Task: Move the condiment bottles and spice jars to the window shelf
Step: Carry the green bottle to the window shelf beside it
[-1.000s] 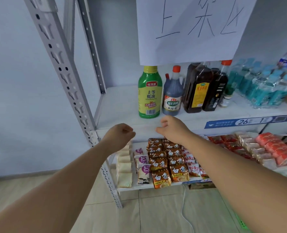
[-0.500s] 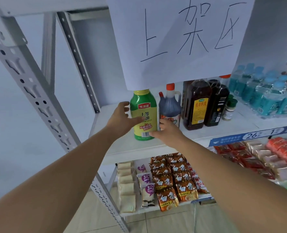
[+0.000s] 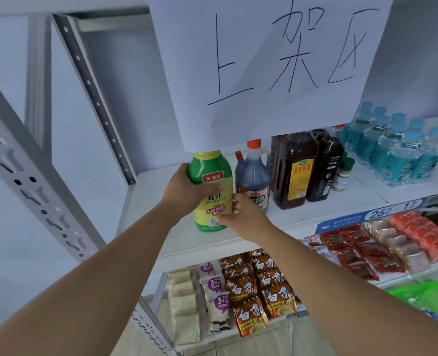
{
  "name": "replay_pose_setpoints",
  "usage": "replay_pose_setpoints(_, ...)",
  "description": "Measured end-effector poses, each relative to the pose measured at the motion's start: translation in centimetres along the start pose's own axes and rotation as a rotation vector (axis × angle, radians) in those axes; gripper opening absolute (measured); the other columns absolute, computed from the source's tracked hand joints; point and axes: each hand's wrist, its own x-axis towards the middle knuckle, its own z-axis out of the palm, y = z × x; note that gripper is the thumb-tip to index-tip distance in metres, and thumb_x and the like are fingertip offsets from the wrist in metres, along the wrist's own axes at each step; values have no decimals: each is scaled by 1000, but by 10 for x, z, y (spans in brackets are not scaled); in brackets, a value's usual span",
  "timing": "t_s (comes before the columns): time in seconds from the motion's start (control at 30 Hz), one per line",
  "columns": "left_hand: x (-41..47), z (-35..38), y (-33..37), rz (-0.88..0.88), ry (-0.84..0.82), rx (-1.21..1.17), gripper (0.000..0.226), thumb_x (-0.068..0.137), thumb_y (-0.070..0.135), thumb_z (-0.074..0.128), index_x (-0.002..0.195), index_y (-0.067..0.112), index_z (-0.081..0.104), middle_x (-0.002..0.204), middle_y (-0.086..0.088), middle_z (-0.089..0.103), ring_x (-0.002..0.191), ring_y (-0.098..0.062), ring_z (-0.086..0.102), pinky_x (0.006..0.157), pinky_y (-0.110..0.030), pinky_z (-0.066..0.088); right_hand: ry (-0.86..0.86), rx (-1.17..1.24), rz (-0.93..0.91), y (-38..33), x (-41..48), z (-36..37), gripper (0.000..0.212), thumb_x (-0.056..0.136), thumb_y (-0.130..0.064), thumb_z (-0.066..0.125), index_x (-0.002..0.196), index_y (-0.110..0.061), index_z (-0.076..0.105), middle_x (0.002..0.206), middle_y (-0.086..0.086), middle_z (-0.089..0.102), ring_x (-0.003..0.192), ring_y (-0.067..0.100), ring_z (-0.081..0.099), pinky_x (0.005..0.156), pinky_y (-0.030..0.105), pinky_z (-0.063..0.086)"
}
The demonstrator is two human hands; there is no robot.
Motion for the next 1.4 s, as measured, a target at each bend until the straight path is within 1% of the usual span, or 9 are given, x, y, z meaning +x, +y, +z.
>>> replay_pose_setpoints(0.13,-10,-10,-1,24,-8,68,64,62,41,95,114,25,62,101,10,74,90,-11,72,81,-37,61,12,-51,-36,-5,-8,4,63,73,-33,89,124,-18,54,119,-2,72,108,18,69,93,41,59)
replay_pose_setpoints(0.4,-67,-38,-4,3,42,101,57,64,40,94,111,26,65,96,10,75,87,-10,73,84,-40,62,-205,16,-118,-4,-21,17,79,62,-39,96,128,-24,54,121,-8,69,111,14,67,93,37,58)
replay_pose_setpoints(0.53,-108,-53,-6,-44,75,85,56,64,39,94,111,28,66,96,10,76,87,-9,73,84,-39,62,-405,108,-184,-8,-38,30,86,54,-38,99,129,-31,58,119,-8,75,113,15,70,102,49,55)
replay_pose_setpoints(0.73,-177,-87,-9,-96,210,-21,45,68,32,94,105,29,68,90,11,78,78,-4,75,74,-28,62,-615,327,-260,-24,-73,67,86,62,-20,97,136,-20,53,125,6,73,115,27,71,102,57,53)
replay_pose_setpoints(0.87,-224,-124,-13,-109,335,-31,42,69,30,93,102,28,67,83,17,77,72,2,73,57,-12,54,-728,354,-337,-54,-103,108,71,72,-7,90,133,-15,55,123,7,74,112,27,72,100,53,55)
replay_pose_setpoints(1.0,-272,-170,-28,-141,473,-58,44,69,31,92,106,26,68,91,10,79,79,-6,76,69,-27,61,-830,363,-384,-91,-135,156,67,74,-2,88,132,-11,57,122,10,74,113,31,72,100,55,55)
replay_pose_setpoints(1.13,-320,-228,-44,-157,576,-76,44,71,30,91,108,24,68,93,7,79,79,-6,76,66,-22,59,-905,372,-430,-130,-167,217,70,71,-7,91,132,-13,57,123,9,74,113,31,72,100,57,55)
replay_pose_setpoints(1.3,-382,-308,-71,-176,675,-104,47,71,34,91,110,28,66,95,9,79,82,-10,78,72,-33,64,-994,400,-470,-180,-216,310,66,72,-12,91,130,-15,61,123,8,74,114,31,71,100,57,54)
replay_pose_setpoints(1.4,-425,-358,-93,-185,722,-107,52,70,35,91,114,28,64,96,11,79,82,-9,78,70,-29,62,-1044,415,-491,-208,-253,370,67,71,-15,92,130,-17,61,123,7,74,113,30,72,99,56,55)
